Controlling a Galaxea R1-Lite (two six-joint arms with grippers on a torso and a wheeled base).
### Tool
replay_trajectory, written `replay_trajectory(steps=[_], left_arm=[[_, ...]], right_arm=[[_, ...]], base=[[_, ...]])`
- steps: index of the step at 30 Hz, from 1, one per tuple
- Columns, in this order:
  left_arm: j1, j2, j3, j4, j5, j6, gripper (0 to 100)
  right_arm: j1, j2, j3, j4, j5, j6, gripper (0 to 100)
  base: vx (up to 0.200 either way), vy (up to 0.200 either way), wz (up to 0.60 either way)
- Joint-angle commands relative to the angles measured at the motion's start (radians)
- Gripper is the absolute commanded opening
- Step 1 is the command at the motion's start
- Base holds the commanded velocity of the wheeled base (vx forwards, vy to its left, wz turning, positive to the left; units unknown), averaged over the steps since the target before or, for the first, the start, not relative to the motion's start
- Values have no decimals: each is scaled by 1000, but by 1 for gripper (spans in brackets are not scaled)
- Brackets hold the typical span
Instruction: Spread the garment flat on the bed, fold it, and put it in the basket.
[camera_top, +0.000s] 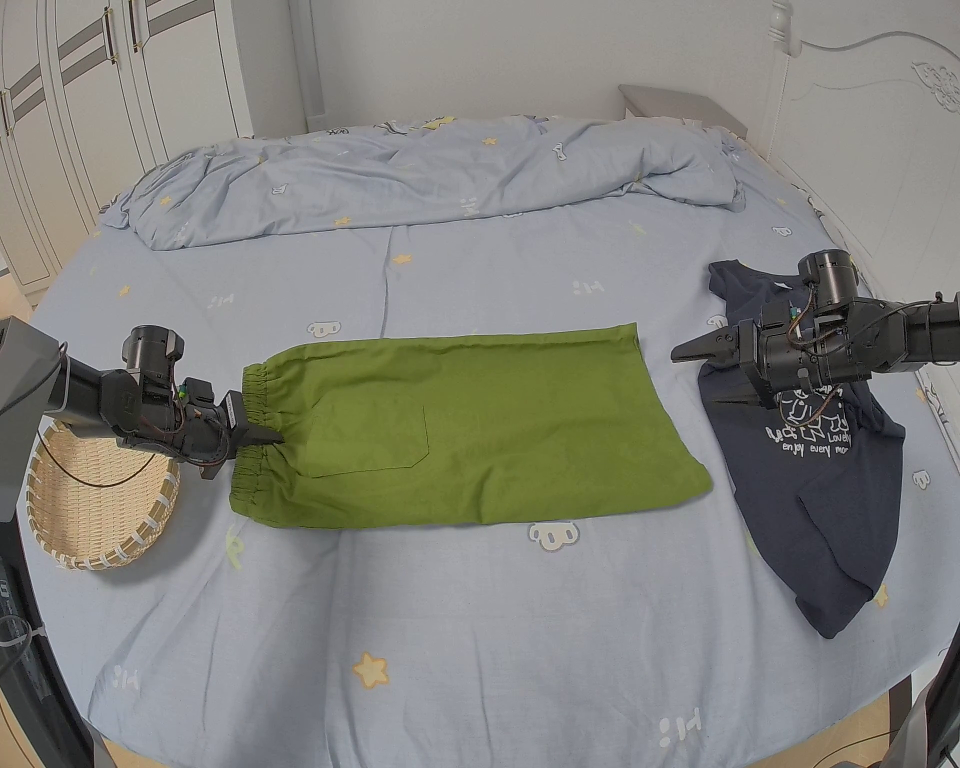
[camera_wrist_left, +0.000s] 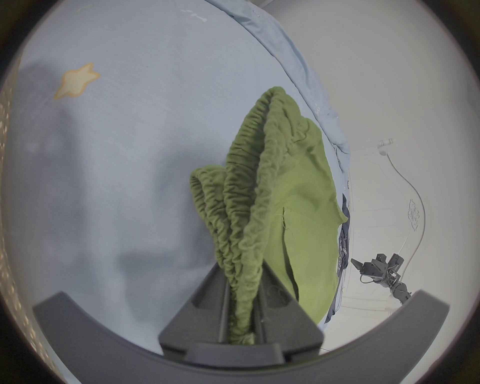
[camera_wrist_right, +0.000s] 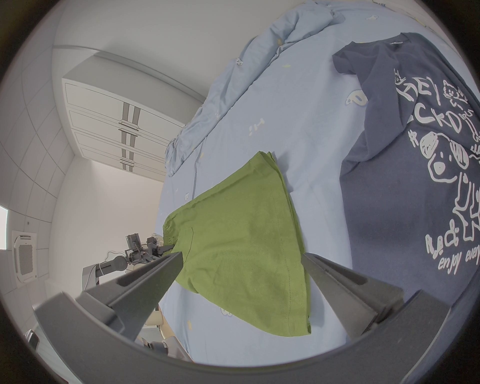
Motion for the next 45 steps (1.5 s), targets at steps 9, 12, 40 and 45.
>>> replay_trajectory(steps=[9, 12, 40, 45], left_arm=[[-1, -67, -12, -3, 3, -40, 0], [2, -70, -13, -3, 3, -43, 0], [0, -67, -13, -3, 6, -42, 0], [0, -67, -13, -3, 6, -42, 0]], right_arm=[[-9, 50, -7, 69, 0, -12, 100], [-9, 70, -4, 102, 0, -42, 100], [50, 159, 25, 132, 9, -152, 100], [55, 134, 40, 132, 10, -152, 100]], base=[[0, 0, 0], [0, 0, 0], [0, 0, 0], [0, 0, 0]])
